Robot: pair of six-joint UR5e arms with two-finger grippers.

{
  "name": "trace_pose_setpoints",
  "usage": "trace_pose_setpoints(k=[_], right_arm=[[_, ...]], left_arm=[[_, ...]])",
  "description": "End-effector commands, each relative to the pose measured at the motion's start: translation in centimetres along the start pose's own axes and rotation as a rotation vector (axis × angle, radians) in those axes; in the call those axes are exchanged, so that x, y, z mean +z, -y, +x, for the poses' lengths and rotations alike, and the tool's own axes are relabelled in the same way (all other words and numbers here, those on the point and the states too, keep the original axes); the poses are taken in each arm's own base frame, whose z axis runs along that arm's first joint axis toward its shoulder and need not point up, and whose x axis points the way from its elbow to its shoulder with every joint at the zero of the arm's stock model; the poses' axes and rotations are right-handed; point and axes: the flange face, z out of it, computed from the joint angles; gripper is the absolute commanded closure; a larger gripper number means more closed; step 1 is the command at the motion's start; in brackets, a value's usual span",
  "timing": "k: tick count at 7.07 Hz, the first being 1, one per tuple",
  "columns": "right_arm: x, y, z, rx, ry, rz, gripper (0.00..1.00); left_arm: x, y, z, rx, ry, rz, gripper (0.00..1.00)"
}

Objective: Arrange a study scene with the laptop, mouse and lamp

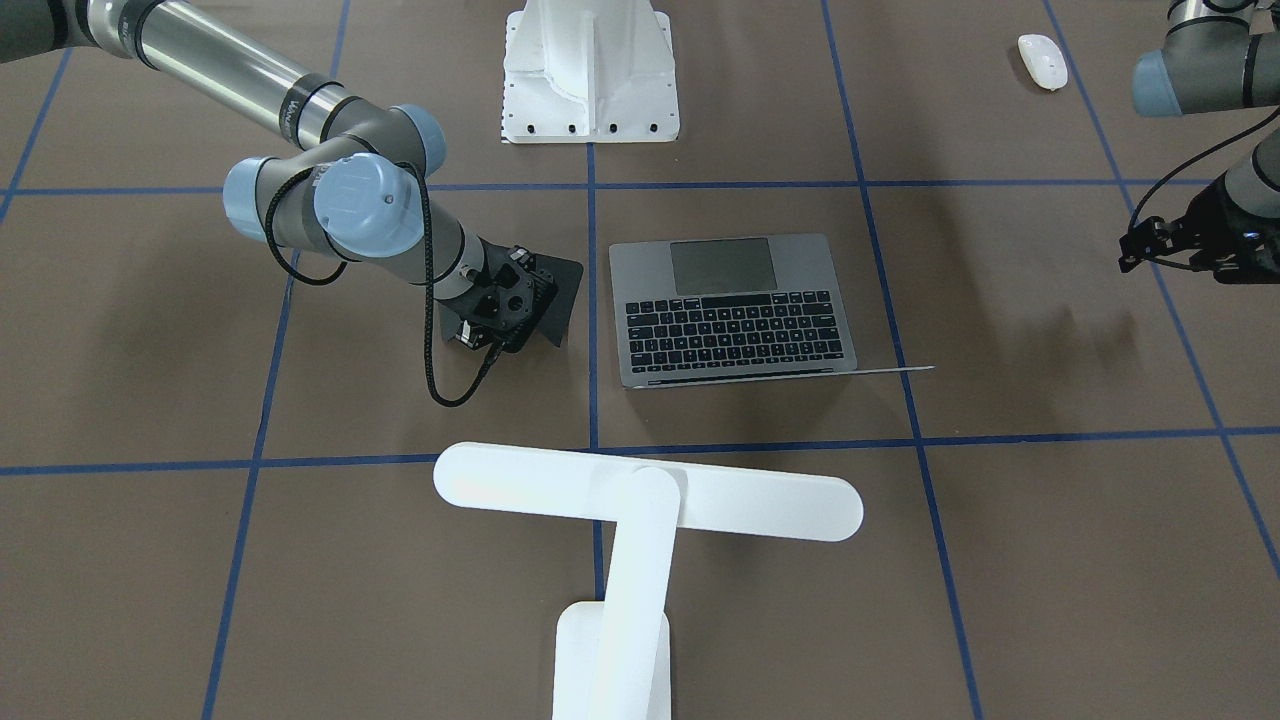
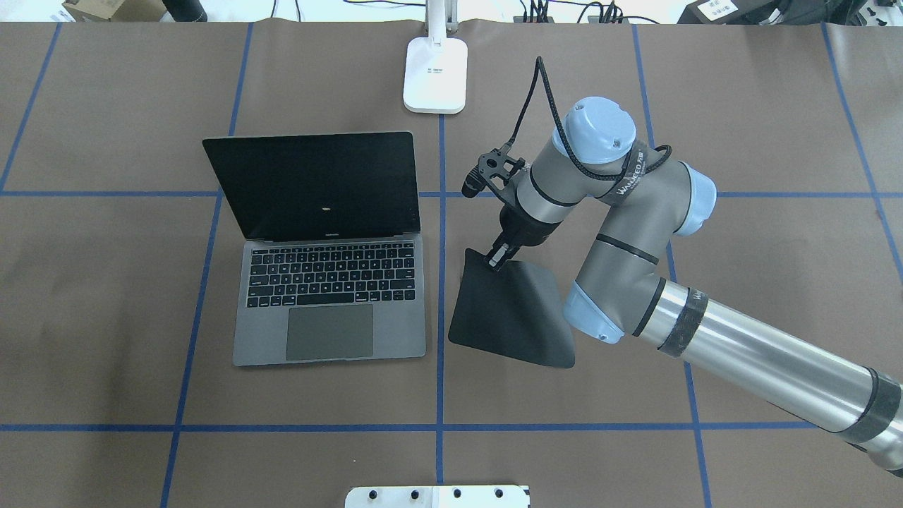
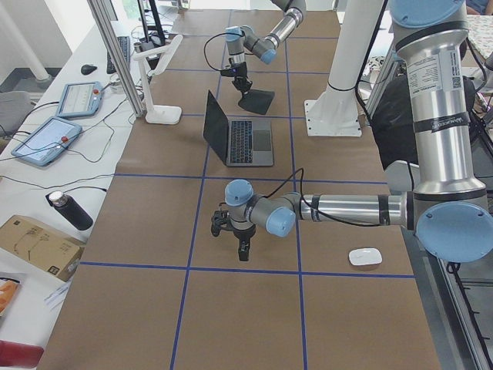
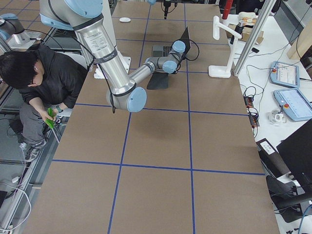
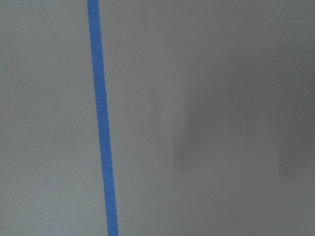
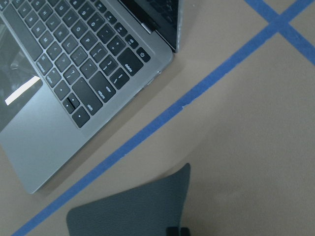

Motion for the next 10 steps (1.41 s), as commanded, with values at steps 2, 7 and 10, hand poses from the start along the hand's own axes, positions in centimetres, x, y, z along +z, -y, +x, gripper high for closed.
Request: trace_pose_setpoints(k=[2, 7, 10], right_arm=[[0.15, 0.88, -0.44, -0.038, -0.047, 0.021, 1.0], [0.43, 0.75, -0.75, -0.026, -0.043, 0.018, 0.01], [-0.03, 1.16, -0.97, -0.036, -0.055, 0.036, 0.01]], left_arm=[[0.35, 0.69, 0.04, -0.002, 0.001, -0.001, 0.0], [0.37, 0.75, 0.05, -0.003, 0.001, -0.001, 0.0], [0.29, 0.78, -0.05, -0.006, 0.001, 0.001, 0.0]])
